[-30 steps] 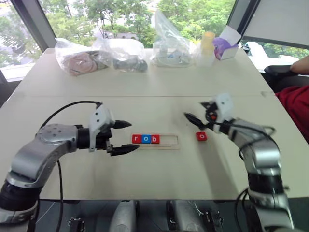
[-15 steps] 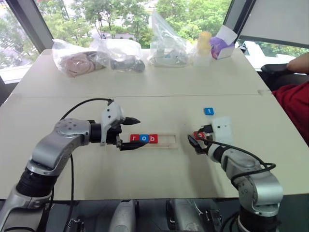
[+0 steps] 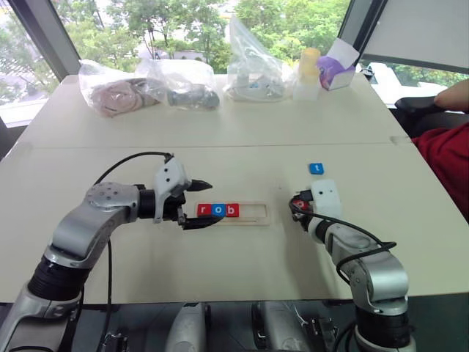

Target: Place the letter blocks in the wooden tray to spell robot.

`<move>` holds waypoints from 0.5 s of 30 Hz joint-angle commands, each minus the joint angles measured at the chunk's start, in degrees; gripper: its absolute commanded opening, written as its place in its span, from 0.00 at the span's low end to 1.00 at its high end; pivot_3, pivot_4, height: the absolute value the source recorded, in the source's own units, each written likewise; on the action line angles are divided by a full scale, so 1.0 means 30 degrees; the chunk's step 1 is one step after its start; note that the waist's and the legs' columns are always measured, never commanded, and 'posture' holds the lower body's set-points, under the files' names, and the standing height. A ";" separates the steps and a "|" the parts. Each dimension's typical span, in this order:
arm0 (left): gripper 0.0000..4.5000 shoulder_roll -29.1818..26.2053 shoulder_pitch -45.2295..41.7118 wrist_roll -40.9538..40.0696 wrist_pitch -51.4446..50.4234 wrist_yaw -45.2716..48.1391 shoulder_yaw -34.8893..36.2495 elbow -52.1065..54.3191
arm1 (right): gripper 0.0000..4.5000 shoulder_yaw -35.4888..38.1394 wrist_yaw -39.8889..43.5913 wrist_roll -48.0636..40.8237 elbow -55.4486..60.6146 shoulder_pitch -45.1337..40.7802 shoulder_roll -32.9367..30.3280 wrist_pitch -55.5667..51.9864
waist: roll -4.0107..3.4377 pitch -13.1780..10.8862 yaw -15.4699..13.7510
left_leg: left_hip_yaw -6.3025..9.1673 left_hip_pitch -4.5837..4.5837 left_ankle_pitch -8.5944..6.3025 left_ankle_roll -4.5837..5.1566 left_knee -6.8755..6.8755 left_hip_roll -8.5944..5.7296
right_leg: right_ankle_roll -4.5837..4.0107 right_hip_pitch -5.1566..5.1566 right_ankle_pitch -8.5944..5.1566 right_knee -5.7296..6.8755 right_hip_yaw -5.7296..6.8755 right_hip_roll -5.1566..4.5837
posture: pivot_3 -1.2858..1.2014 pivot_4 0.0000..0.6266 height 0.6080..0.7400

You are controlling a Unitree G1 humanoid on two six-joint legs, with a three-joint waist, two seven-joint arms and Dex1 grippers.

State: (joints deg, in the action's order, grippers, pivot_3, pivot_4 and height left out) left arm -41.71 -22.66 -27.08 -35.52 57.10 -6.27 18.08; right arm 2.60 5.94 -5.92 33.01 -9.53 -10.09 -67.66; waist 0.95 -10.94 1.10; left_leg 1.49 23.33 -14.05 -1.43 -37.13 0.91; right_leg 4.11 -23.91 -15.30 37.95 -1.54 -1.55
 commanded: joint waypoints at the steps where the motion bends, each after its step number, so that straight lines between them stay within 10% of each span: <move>1: 1.00 0.0199 -0.0355 -0.0116 0.0257 -0.0059 0.0126 0.0771 | 0.26 0.1850 -0.1525 0.0356 0.1279 0.0147 0.1386 -0.0964 | 0.0000 0.0000 -0.0030 | 0.0003 0.0001 0.0000 0.0000 0.0001 0.0000 | 0.0001 -0.0001 0.0000 0.0000 0.0000 0.0000 | 0.52 0.24 1.00; 11: 1.00 0.1100 -0.1336 0.0196 0.0692 0.0625 -0.0784 -0.0197 | 0.26 0.3593 -0.4210 0.1414 0.3391 0.0569 0.4867 -0.3982 | -0.0004 0.0002 -0.0041 | 0.0008 0.0016 0.0000 -0.0001 0.0005 0.0000 | -0.0015 -0.0017 -0.0016 -0.0002 0.0005 -0.0012 | 0.52 0.24 1.00; 15: 1.00 0.1215 -0.1503 0.0303 0.0808 0.0781 -0.0917 -0.0387 | 0.65 0.3544 -0.3766 0.0973 0.3262 0.0645 0.4725 -0.4275 | -0.0002 0.0003 -0.0026 | 0.0008 0.0015 0.0000 0.0000 0.0007 -0.0005 | -0.0016 -0.0015 -0.0016 -0.0002 0.0005 -0.0006 | 0.52 0.24 1.00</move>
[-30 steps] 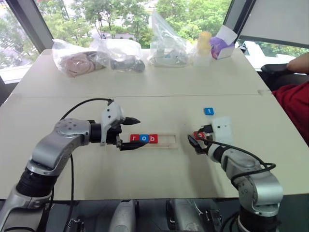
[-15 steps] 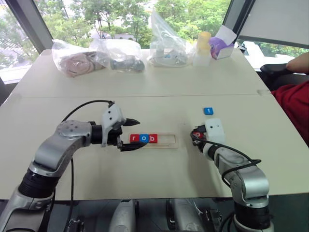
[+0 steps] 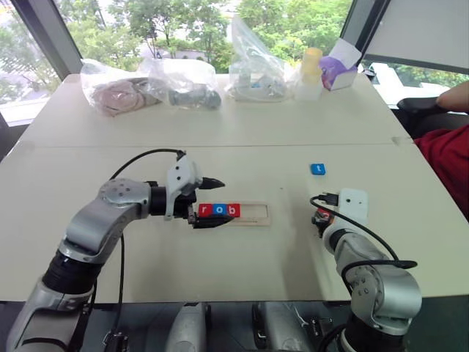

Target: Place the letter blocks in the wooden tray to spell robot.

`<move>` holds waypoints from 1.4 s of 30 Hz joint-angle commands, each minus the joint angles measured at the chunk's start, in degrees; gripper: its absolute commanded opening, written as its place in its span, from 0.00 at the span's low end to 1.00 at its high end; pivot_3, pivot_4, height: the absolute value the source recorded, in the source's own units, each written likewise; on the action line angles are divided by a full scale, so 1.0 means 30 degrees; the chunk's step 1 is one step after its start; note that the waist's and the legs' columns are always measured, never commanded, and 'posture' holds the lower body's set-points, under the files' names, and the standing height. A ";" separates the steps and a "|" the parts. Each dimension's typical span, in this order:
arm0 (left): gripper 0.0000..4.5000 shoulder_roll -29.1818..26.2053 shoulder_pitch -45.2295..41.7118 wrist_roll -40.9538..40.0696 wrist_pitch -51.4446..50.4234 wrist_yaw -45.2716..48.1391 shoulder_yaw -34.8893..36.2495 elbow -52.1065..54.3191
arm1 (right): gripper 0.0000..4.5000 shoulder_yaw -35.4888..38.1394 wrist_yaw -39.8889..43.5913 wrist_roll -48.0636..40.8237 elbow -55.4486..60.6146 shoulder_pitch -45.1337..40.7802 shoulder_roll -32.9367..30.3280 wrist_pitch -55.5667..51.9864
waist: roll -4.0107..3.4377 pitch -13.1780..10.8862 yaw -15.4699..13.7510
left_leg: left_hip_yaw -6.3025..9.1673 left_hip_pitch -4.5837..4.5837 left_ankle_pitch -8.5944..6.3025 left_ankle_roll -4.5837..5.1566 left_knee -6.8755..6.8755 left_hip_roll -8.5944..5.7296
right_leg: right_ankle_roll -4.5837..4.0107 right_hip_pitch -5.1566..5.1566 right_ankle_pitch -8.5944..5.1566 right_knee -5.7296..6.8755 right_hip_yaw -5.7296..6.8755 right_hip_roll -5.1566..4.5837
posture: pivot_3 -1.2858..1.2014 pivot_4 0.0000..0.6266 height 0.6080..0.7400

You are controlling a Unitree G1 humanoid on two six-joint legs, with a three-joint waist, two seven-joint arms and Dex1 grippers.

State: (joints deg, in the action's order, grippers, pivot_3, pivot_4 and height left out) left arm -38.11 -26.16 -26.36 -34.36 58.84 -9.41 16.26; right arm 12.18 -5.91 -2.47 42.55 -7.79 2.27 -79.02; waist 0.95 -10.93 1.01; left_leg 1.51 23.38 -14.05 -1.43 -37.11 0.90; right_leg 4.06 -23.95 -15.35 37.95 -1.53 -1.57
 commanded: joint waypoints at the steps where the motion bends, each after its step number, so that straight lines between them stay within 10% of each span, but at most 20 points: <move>1: 1.00 0.0011 -0.0348 0.0065 0.0430 0.0225 0.0124 0.0208 | 0.78 0.0286 0.0342 -0.0285 0.0113 0.0076 0.0499 -0.0623 | 0.0002 0.0001 0.0004 | -0.0001 0.0000 0.0000 0.0000 0.0000 0.0000 | 0.0000 0.0000 0.0000 -0.0001 0.0000 0.0000 | 0.52 0.24 1.00; 3: 1.00 -0.0082 -0.0412 0.0029 0.0402 0.0332 0.0203 0.0158 | 0.99 0.0212 0.0863 -0.0590 0.0512 -0.0095 -0.0030 -0.0176 | 0.0008 0.0005 -0.0003 | 0.0000 0.0000 0.0000 0.0000 -0.0001 0.0002 | 0.0001 0.0004 0.0000 -0.0002 0.0000 -0.0001 | 0.52 0.24 1.00; 15: 1.00 -0.2870 -0.0298 -0.1504 -0.0297 0.3465 0.1158 0.0808 | 0.99 0.0135 1.9296 -0.5072 -0.7446 0.0522 -1.5377 1.4967 | -0.0014 -0.0025 0.0015 | -0.0071 -0.0018 -0.0015 0.0027 0.0038 0.0008 | 0.0010 0.0082 0.0002 -0.0146 0.0023 0.0026 | 0.52 0.24 1.00; 34: 1.00 -0.3397 -0.0044 -0.3034 -0.1990 0.2386 0.1972 0.3382 | 0.99 -0.3656 2.4894 -0.2696 -2.0338 -0.2782 -1.6686 2.5388 | 0.0002 -0.0033 -0.0024 | -0.0093 -0.0051 -0.0019 0.0033 -0.0022 0.0003 | 0.0052 0.0164 0.0030 -0.0187 0.0005 0.0000 | 0.52 0.24 1.00; 42: 1.00 -0.3656 -0.0054 -0.3094 -0.2108 0.2112 0.2022 0.3426 | 0.30 -0.4592 2.6324 -0.2443 -2.2373 -0.3466 -1.6673 2.6729 | 0.0003 -0.0033 0.0002 | -0.0113 -0.0256 -0.0020 0.0032 -0.0019 0.0005 | -0.0006 0.0361 0.0006 -0.0197 -0.0014 -0.0003 | 0.52 0.24 1.00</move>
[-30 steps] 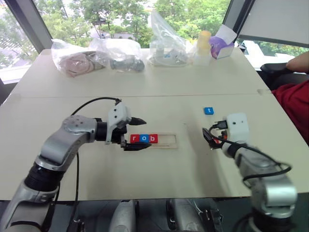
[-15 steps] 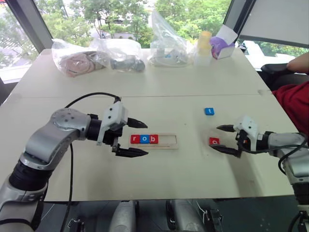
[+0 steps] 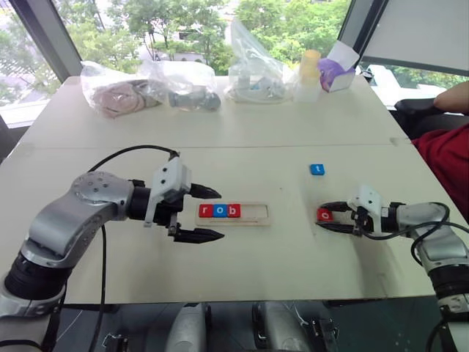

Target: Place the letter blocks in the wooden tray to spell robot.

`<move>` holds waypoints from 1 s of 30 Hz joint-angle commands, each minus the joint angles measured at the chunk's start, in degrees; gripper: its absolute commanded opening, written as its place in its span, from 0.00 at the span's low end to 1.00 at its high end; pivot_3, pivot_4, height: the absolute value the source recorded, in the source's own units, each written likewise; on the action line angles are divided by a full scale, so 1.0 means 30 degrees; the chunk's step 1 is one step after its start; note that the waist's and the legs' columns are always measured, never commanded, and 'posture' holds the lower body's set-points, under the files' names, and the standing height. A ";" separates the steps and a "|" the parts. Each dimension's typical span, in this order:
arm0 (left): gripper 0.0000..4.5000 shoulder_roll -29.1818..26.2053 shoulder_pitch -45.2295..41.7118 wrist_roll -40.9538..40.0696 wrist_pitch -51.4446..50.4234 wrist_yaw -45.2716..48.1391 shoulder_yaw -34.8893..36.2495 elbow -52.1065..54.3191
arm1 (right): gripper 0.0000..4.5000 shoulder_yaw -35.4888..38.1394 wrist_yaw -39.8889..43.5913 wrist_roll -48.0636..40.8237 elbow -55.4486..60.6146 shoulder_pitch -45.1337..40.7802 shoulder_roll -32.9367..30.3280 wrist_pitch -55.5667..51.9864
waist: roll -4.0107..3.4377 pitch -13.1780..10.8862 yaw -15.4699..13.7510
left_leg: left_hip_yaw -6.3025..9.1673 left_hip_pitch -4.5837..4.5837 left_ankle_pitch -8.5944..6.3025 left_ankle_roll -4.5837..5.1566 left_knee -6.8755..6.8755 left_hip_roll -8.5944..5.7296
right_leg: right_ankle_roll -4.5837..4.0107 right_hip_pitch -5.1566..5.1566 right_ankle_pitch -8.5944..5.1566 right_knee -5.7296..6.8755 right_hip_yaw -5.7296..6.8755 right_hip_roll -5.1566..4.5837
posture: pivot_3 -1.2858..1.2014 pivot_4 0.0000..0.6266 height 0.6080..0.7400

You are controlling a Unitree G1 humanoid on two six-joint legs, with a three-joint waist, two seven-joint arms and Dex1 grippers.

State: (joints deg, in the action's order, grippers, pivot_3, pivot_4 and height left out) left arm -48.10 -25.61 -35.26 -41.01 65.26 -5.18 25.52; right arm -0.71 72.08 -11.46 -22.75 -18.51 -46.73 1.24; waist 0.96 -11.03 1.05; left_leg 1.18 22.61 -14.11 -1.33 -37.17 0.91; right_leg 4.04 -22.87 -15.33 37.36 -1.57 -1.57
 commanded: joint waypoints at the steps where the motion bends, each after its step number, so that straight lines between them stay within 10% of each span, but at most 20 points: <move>1: 1.00 -0.0423 -0.0276 -0.0067 0.0160 -0.0019 0.0678 0.0200 | 0.27 -0.0305 0.0344 0.0501 -0.0633 0.0031 -0.0286 -0.0066 | 0.0000 0.0000 -0.0016 | -0.0001 -0.0036 0.0000 0.0000 0.0008 0.0000 | -0.0002 0.0036 -0.0003 -0.0009 -0.0001 -0.0003 | 0.52 0.24 1.00; 12: 1.00 -0.3317 0.0813 0.1616 0.1888 0.1541 0.1480 -0.2794 | 0.27 -0.2846 -0.1269 -0.0876 0.6652 -0.3543 0.3531 -0.6847 | -0.0025 -0.0015 0.0468 | 0.0031 -0.0044 -0.0001 0.0000 0.0072 0.0028 | 0.0024 -0.0066 0.0039 0.0061 -0.0030 0.0016 | 0.52 0.24 1.00; 30: 1.00 -0.2945 0.3501 0.0920 0.1044 -0.0411 0.3065 -0.0646 | 0.27 -0.5991 -0.1180 0.1280 0.3612 -0.6022 0.6215 -0.5736 | -0.0017 -0.0015 0.0009 | 0.0050 0.0239 0.0000 -0.0003 0.0009 0.0011 | 0.0062 -0.0273 0.0035 0.0054 0.0003 -0.0017 | 0.52 0.24 1.00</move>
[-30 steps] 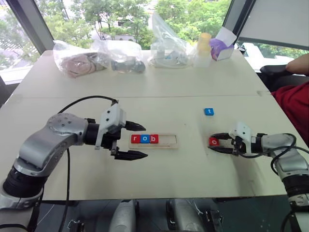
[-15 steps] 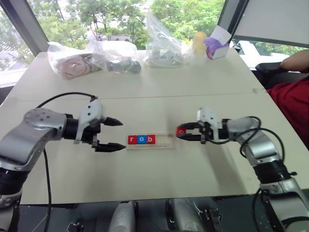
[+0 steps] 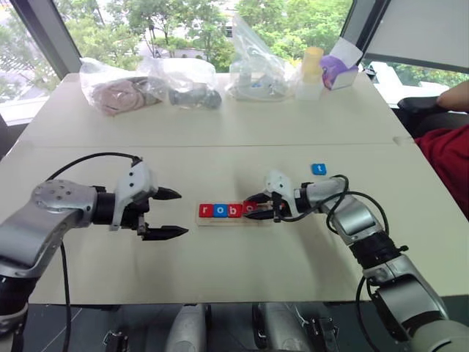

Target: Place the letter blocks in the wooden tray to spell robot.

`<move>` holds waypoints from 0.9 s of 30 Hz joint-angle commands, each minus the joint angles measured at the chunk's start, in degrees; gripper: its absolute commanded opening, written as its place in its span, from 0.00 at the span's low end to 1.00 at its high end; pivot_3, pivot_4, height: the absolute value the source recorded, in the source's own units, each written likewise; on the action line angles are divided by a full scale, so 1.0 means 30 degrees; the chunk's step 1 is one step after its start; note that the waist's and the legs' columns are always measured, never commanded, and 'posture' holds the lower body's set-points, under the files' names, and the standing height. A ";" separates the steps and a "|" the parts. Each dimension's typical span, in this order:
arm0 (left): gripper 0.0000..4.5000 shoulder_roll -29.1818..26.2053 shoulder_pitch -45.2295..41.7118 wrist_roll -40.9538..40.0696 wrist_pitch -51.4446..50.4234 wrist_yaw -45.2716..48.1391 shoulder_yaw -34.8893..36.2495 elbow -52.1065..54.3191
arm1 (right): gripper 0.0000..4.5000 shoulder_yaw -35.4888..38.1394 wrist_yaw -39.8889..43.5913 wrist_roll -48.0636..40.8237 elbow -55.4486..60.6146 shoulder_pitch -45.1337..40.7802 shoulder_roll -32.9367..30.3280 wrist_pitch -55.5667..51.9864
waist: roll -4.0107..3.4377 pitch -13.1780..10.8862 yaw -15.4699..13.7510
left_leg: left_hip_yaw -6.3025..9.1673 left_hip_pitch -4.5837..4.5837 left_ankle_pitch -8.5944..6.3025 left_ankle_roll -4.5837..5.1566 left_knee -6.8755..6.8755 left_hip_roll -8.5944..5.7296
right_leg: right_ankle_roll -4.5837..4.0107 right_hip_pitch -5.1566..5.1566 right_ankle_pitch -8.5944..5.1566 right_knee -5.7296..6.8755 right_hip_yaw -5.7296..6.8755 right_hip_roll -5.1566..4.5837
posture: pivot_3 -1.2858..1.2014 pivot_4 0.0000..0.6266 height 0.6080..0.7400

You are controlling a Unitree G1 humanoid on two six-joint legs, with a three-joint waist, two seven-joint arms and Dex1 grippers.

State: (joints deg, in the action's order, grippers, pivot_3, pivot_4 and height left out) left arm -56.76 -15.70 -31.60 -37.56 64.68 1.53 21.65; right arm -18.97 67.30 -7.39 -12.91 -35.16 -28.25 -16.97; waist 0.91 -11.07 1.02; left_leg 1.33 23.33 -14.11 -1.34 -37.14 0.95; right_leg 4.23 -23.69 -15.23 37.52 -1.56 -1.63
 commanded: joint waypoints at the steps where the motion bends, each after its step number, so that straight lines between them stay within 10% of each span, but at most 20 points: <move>1: 1.00 -0.0071 0.0291 -0.0340 -0.0120 -0.0291 0.0884 0.0707 | 0.27 0.0106 0.0517 -0.0127 0.0453 -0.0422 -0.0003 0.0280 | 0.0000 0.0000 0.0021 | 0.0001 -0.0002 0.0000 0.0000 0.0000 0.0000 | 0.0002 -0.0001 0.0001 0.0004 0.0001 0.0003 | 0.52 0.24 1.00; 15: 1.00 0.0159 0.0095 -0.0096 0.0128 -0.0572 0.0549 0.0461 | 0.27 0.0119 0.0293 0.0300 -0.0277 -0.0430 0.0253 0.0883 | 0.0000 0.0000 0.0001 | -0.0013 -0.0004 0.0000 0.0000 0.0000 -0.0002 | 0.0000 0.0001 0.0003 0.0007 0.0010 0.0008 | 0.52 0.24 1.00; 22: 1.00 0.0281 0.0021 0.0016 0.0143 -0.0655 0.0384 0.0461 | 0.98 0.0687 -0.0316 0.0173 0.0008 -0.0578 0.0388 0.0739 | 0.0000 0.0000 -0.0004 | -0.0018 -0.0004 0.0000 0.0000 -0.0002 -0.0003 | 0.0001 0.0001 0.0004 0.0007 0.0010 0.0009 | 0.52 0.24 1.00; 27: 1.00 0.0340 -0.0100 0.0130 0.0238 -0.0606 0.0204 0.0344 | 0.98 0.0959 -0.0348 -0.0059 0.0849 -0.0133 0.0186 0.0459 | 0.0000 0.0000 -0.0011 | -0.0017 -0.0004 0.0000 0.0000 -0.0001 -0.0002 | 0.0001 0.0001 0.0004 0.0008 0.0010 0.0007 | 0.52 0.24 1.00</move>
State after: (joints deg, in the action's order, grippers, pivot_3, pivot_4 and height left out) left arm -55.85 -15.30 -31.66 -37.85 62.92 1.67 22.37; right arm -17.45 66.28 -6.16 -12.87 -35.37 -27.50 -15.86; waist 0.91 -11.07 0.99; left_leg 1.28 23.31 -14.11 -1.34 -37.15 0.94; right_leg 4.23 -23.68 -15.22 37.54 -1.53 -1.60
